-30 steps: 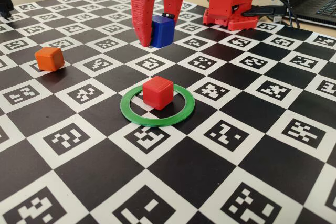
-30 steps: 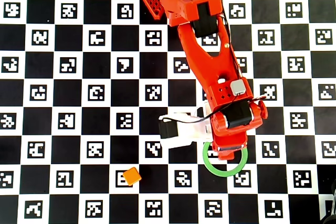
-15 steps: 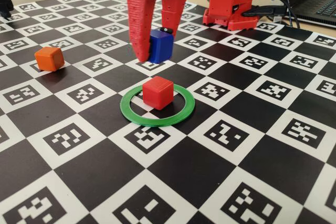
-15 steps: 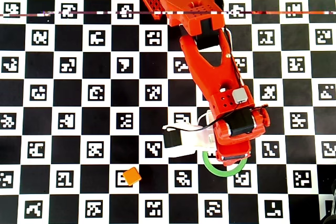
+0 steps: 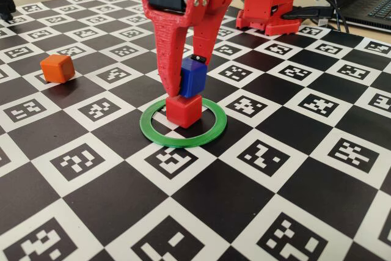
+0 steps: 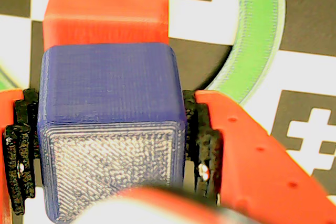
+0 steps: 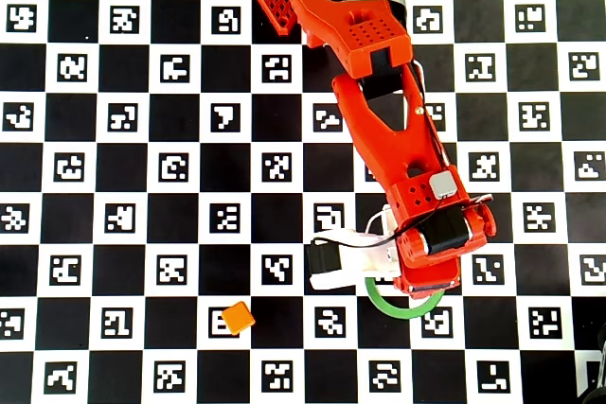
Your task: Grab the red cube then put it in the green circle then put the blue cube on top and finally the orange cube on top
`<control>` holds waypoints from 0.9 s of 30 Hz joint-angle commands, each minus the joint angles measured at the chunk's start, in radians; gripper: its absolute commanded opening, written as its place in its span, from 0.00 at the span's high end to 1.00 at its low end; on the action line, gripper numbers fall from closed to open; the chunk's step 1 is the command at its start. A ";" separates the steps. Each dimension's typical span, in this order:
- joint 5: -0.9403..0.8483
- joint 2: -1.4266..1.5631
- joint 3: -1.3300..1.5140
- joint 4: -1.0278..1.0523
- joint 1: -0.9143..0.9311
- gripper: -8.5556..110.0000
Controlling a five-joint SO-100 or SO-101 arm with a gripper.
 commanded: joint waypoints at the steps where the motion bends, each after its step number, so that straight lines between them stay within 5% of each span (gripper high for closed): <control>1: 0.002 0.044 -0.086 -0.008 0.008 0.85; 27: 0.002 0.017 -0.069 -0.012 0.015 0.85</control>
